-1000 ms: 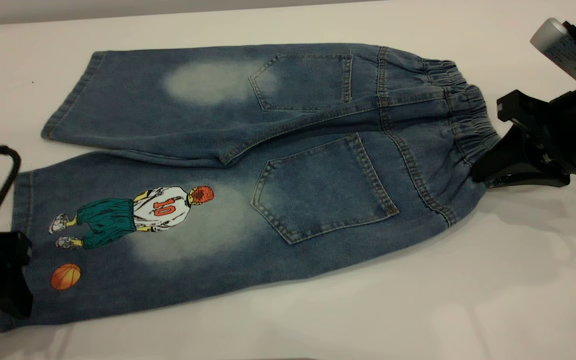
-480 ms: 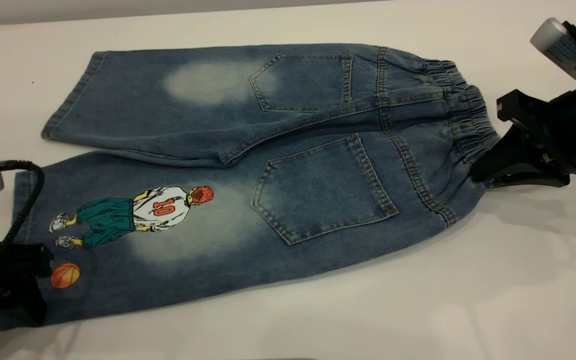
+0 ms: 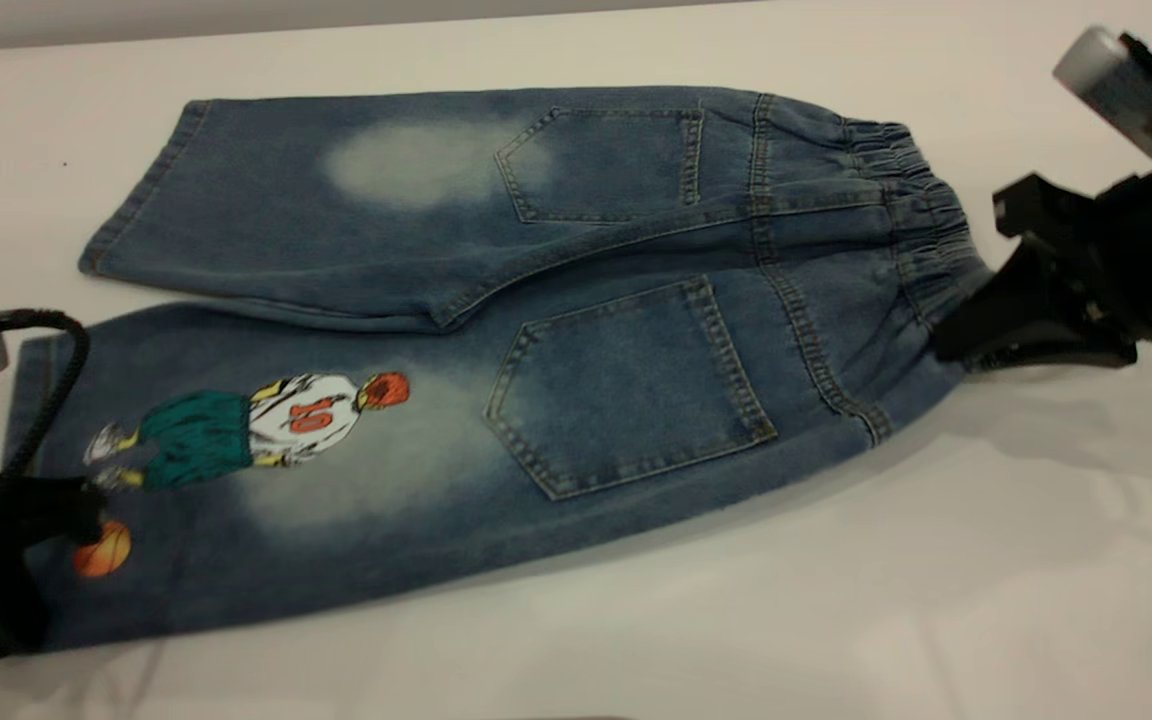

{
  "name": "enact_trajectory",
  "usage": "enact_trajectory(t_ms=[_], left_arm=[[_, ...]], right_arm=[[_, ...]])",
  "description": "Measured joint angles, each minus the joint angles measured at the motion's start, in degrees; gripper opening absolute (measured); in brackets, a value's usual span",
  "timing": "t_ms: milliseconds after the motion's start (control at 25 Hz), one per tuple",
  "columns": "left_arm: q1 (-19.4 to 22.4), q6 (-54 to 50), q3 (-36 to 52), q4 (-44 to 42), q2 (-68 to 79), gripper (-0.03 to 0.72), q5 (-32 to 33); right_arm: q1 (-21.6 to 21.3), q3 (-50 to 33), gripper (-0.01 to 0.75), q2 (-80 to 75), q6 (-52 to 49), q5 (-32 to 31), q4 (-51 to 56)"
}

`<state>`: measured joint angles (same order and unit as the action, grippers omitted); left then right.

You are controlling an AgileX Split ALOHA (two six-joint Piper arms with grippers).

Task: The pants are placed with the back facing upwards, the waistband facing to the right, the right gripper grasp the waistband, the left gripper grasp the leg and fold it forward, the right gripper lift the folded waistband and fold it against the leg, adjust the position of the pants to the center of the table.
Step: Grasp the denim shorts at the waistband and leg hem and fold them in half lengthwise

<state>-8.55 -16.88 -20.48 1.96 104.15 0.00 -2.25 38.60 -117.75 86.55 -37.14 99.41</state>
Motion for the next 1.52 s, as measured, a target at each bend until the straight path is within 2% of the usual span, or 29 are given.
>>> enact_trajectory(t_ms=[160,320,440,640,880,1000,1240,1520], left_arm=[[0.00,1.15,-0.73,0.00,-11.68,0.046,9.92],[0.00,2.59,-3.80,0.00,-26.81,0.046,19.98],[0.04,3.68,-7.29,-0.26,-34.65,0.046,23.56],[0.06,4.60,-11.56,-1.96,-35.37,0.046,23.86],[0.06,5.02,-14.86,-2.61,-24.45,0.046,15.13],[0.06,5.58,-19.40,-2.61,-17.00,0.046,11.69],[0.06,7.12,-32.90,-2.61,-4.05,0.046,11.86],[0.06,9.14,-46.84,-2.61,4.09,0.046,15.90]], right_arm=[[0.00,0.00,0.041,6.34,-4.48,-3.54,-5.08],[0.00,0.00,0.041,15.23,-9.59,-4.44,-9.31],[0.00,0.90,0.041,19.49,-12.44,-4.88,-11.60],[0.00,6.27,0.041,18.80,-17.00,-4.85,-14.86],[0.00,10.65,0.041,13.07,-19.58,-2.40,-15.00],[0.00,13.01,0.041,10.01,-20.59,-1.22,-14.75],[0.00,18.70,0.041,6.58,-23.71,-0.32,-14.48],[0.00,22.67,0.041,2.81,-26.95,5.61,-13.40]])
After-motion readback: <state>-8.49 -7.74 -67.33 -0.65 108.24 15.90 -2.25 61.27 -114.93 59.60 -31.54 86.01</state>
